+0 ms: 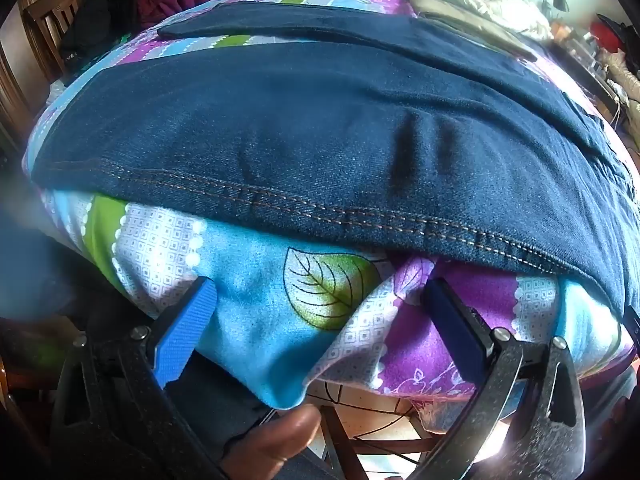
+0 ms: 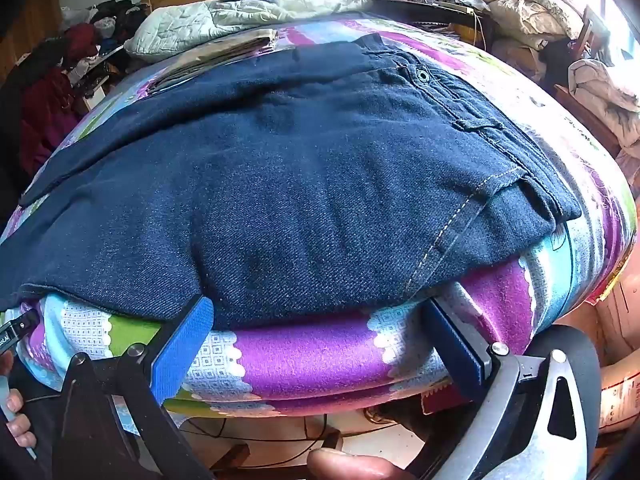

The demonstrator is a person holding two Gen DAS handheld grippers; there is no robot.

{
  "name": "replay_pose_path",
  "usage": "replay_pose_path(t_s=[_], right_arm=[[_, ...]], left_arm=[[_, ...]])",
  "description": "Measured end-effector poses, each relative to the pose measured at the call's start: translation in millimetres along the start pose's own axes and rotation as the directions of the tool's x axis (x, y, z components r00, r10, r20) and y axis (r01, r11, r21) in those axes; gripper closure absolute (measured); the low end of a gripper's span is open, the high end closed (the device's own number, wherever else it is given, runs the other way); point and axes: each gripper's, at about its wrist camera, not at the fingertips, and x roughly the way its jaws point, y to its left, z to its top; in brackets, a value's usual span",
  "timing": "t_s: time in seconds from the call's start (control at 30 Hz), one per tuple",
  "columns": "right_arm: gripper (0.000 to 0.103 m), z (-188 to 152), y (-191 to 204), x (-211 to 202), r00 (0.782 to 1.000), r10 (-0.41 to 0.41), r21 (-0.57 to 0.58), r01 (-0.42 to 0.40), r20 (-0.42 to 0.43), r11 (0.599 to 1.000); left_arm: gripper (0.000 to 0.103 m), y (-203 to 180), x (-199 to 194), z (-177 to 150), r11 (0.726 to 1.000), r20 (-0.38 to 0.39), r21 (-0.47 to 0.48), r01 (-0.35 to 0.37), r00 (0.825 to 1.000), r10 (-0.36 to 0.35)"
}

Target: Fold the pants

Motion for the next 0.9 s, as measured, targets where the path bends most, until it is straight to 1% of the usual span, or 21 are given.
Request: replay_pose_path(t_s=[0.83,0.9], right_arm=[[0.0,-0.7,-0.5,-0.4,1.0,-0.002,-0.002,0.002,0.004,1.0],[0.0,2.7,-2.4,1.4,1.0,-0.002,-0.001,0.002,-0.006,1.0]], left_arm=[[0.0,-2.5,-0.3,-0.2,1.0,0.011,-0.006,-0.004,1.0,0.004],[0.0,-1.5,-0.5,0.6,1.0,0.004,-0.012,-0.002,1.0,0.002]])
